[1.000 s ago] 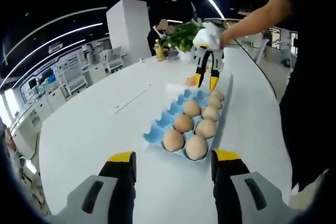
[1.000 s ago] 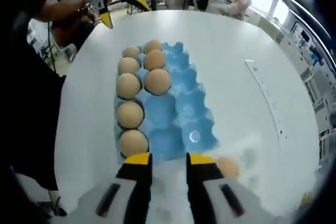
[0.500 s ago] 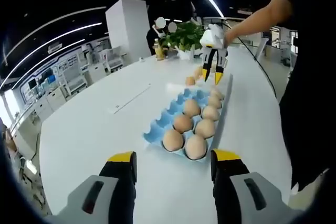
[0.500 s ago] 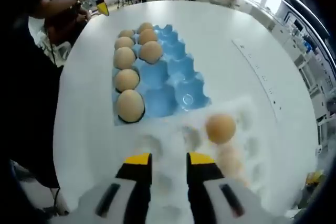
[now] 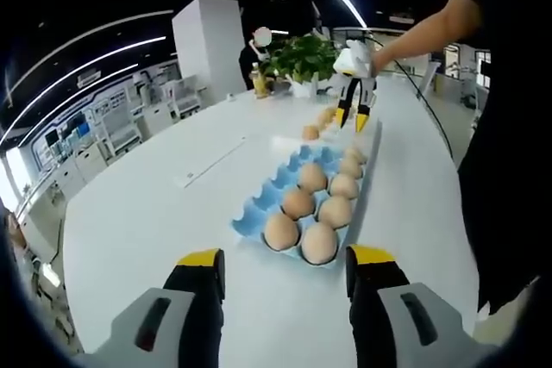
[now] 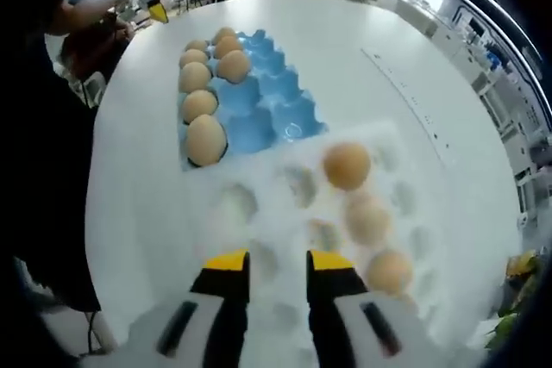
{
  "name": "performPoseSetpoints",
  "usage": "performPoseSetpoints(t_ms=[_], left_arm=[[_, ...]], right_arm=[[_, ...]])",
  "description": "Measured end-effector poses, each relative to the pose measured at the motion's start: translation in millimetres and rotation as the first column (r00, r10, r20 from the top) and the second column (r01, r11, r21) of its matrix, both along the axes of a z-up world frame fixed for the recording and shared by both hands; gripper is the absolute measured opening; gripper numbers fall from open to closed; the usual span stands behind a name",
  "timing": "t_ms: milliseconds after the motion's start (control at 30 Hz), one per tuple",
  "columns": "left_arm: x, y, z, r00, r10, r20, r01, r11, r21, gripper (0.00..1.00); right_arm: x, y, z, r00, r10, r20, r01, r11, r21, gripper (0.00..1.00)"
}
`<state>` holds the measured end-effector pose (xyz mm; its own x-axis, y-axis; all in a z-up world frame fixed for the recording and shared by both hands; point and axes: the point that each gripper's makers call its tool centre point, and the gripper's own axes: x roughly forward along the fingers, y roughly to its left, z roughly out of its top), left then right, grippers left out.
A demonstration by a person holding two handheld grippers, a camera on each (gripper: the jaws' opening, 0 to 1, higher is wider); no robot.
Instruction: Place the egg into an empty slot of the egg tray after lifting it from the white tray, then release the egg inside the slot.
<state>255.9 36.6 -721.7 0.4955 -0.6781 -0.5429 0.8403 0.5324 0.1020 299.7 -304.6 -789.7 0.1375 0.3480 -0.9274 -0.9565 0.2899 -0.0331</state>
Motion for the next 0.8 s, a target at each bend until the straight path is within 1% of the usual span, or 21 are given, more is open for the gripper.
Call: performPoseSetpoints(t_ms=[233,800], left_arm=[[0.0,0.1,-0.3,1.0,-0.003,0.0,0.003,1.0,0.004,0.57],[-1.1,-0.2,-2.3,1.0,-0.002,-0.006,0.002,1.0,0.005,0.57]], right_arm=[[1.3,-13.8,1.3,0.999,-0.034,0.008,0.034,0.999,-0.005,0.26],[0.2,-40.9,4.9,0.997,-0.076,0.021,0.077,0.996,-0.033,0.26]])
